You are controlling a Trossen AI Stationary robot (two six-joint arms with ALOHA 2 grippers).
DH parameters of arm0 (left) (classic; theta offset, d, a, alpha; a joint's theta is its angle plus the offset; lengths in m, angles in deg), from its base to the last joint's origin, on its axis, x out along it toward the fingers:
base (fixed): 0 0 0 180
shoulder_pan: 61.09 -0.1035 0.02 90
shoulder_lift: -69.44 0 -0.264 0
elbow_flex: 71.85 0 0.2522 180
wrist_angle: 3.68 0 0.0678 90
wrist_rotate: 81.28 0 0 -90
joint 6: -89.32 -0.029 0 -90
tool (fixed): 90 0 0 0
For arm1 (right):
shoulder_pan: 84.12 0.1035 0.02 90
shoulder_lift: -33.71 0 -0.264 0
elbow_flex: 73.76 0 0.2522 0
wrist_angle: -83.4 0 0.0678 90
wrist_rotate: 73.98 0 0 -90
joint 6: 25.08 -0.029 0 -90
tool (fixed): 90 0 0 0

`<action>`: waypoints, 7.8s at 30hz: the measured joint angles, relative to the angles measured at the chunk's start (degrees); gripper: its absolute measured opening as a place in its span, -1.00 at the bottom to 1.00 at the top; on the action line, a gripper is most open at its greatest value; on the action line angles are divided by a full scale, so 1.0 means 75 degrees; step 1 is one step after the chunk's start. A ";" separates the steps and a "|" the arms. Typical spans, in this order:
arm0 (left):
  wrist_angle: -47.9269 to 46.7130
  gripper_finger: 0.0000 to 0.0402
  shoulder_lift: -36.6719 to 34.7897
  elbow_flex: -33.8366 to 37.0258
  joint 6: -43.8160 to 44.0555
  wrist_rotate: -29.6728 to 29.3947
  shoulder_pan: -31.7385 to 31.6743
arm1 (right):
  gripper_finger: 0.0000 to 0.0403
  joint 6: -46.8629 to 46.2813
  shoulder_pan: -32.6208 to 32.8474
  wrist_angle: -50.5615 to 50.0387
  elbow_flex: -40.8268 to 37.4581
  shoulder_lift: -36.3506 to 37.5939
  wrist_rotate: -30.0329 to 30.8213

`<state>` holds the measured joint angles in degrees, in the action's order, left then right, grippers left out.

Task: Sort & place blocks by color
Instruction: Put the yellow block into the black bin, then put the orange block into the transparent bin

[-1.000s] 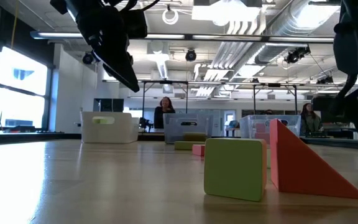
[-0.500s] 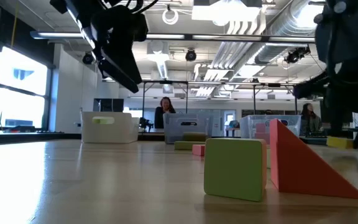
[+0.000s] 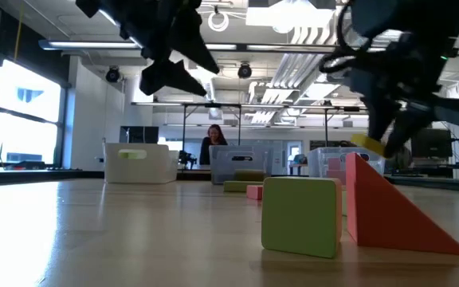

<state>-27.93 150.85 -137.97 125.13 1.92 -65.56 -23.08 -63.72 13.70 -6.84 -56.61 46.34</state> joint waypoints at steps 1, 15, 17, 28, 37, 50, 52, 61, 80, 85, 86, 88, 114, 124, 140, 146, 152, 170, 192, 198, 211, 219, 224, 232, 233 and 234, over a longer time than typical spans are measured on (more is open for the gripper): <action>0.0149 0.09 0.0000 0.0000 0.0003 -0.0009 0.0000 | -0.62 -0.0034 -0.0045 0.0020 0.0114 0.0000 0.0079; 0.1575 0.09 0.0000 0.0000 0.0034 -0.0783 -0.0003 | -0.62 0.0092 -0.0804 0.0743 0.1715 0.0000 0.0343; 0.1716 0.09 0.0000 -0.0002 0.0110 -0.0841 -0.0003 | -0.62 0.0281 -0.0913 0.0978 0.1851 0.0000 0.0353; 0.2508 0.09 0.0000 -0.0001 0.0147 -0.1543 -0.0092 | -0.62 0.2008 -0.1544 0.3030 0.2076 0.0003 0.0930; 0.2643 0.09 0.0000 0.0000 0.0594 -0.1547 -0.0473 | -0.61 0.3001 -0.1940 0.3910 0.2076 0.0003 0.1222; 0.2660 0.09 0.0000 0.0000 -0.0960 -0.1518 -0.0568 | -0.61 0.2889 -0.2347 0.4176 0.2075 0.0003 0.1210; 0.2659 0.09 0.0000 0.0000 -0.1582 -0.1491 -0.0554 | -0.61 0.2720 -0.2375 0.4247 0.2076 0.0003 0.1075; 0.2505 0.09 0.0000 0.0000 -0.4490 -0.1092 -0.0291 | -0.61 0.2658 -0.2366 0.4243 0.2076 0.0003 0.0579; 0.2386 0.09 0.0000 0.0000 -0.6598 -0.2231 0.0219 | -0.61 0.2600 -0.2366 0.3910 0.2923 0.0009 -0.1442; 0.2721 0.09 0.0000 -0.0001 -0.6604 -0.1914 0.0219 | -0.61 0.2538 -0.2366 0.3956 0.3003 0.0009 -0.1703; 0.2777 0.09 0.0000 0.0000 -0.6602 -0.1818 0.0219 | -0.61 0.2538 -0.2366 0.3955 0.3003 0.0009 -0.1701; 0.2849 0.09 0.0000 0.0000 -0.6604 -0.1710 0.0219 | -0.61 0.2538 -0.2366 0.3958 0.3003 0.0009 -0.1701; 0.2860 -0.63 0.0000 0.0000 -0.7597 -0.1467 -0.0013 | -0.53 0.2454 -0.2500 0.3887 0.3009 0.0009 -0.1624; 0.2490 -0.63 0.0000 0.0000 -0.7887 -0.1981 -0.0157 | -0.01 0.2512 -0.2460 0.3683 0.3012 0.0000 -0.0511; 0.2178 -0.63 0.0000 0.0000 -0.7614 -0.0623 -0.2405 | 0.06 0.1551 -0.2474 0.2905 0.3009 0.0000 -0.0255; 0.2319 -0.63 0.0000 0.0000 -0.7595 0.0216 -0.3230 | 0.06 0.1194 -0.2474 0.2908 0.3009 0.0000 -0.0252; 0.2652 -0.63 0.0000 0.0000 -0.7596 0.1072 -0.3824 | 0.06 0.0729 -0.2514 0.2911 0.3009 0.0000 -0.0251; 0.2449 -0.63 0.0092 -0.0551 -0.7983 0.1720 -0.4254 | 0.06 -0.0472 -0.2774 0.2897 0.3006 0.0003 -0.0581; 0.2364 -0.58 0.2248 -0.0551 -0.7536 0.2136 -0.4261 | 0.06 -0.0682 -0.2716 0.2885 0.3006 0.0003 -0.0930; 0.2363 -0.57 0.2587 -0.0548 -0.7456 0.2009 -0.4261 | 0.06 -0.1168 -0.2716 0.2791 0.3003 -0.0002 -0.1672; 0.2379 -0.49 0.2827 -0.0545 -0.7392 0.1958 -0.4264 | 0.06 -0.1674 -0.2560 0.2279 0.2997 -0.0734 -0.2343; 0.2469 -0.20 0.2821 -0.0545 -0.7385 0.1782 -0.4264 | 0.06 -0.1675 -0.2562 0.2297 0.2997 -0.1287 -0.3055; 0.2451 -0.09 0.2789 -0.0651 -0.7150 0.1219 -0.4243 | 0.06 -0.1607 -0.2562 0.2317 0.2997 -0.1552 -0.3459; 0.0567 -0.03 0.2774 -0.1699 -0.7032 0.0996 -0.4203 | 0.06 -0.0810 -0.2547 0.2293 0.2997 -0.1629 -0.3866; 0.0319 -0.04 0.2774 -0.1809 -0.7039 0.0997 -0.4181 | 0.06 -0.0791 -0.2547 0.2302 0.2997 -0.1629 -0.3916; 0.0081 -0.04 0.2774 -0.1902 -0.7053 0.1002 -0.4147 | 0.06 -0.0741 -0.2547 0.2303 0.2997 -0.1629 -0.3981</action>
<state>-27.32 171.66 -152.24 72.24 9.43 -96.66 -28.63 -82.82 30.97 15.63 -68.83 16.48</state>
